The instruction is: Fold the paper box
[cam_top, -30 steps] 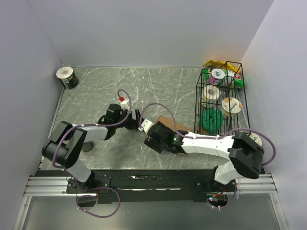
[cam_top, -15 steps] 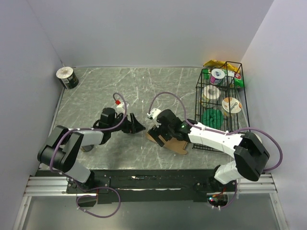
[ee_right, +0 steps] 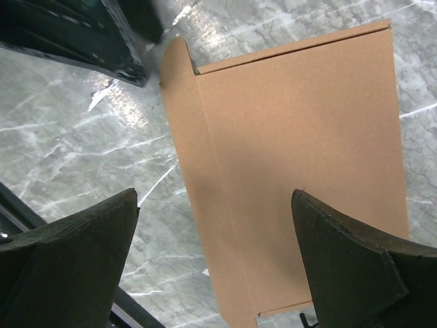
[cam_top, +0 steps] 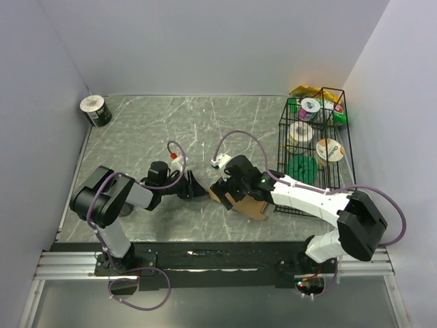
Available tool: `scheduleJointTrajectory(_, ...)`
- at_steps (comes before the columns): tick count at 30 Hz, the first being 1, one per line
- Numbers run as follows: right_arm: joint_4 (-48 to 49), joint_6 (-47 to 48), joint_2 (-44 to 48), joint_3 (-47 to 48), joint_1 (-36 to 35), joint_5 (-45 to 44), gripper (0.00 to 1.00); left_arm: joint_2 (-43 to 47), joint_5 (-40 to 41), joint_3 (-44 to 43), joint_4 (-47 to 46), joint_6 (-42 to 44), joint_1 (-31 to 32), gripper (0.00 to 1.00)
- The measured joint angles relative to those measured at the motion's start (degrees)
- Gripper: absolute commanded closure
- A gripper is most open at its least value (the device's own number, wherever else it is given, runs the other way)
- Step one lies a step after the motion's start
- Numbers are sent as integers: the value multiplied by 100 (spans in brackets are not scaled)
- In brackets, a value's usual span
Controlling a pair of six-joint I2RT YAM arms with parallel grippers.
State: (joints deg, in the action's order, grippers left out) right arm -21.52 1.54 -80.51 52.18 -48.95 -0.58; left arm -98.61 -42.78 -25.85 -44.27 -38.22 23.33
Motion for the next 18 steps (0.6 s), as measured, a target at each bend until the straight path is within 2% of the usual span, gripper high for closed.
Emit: scheduleJointTrajectory(18,297,-400,837,-402,-44,-2,2,-1196,-240,-162,-1644,-1128,201,68)
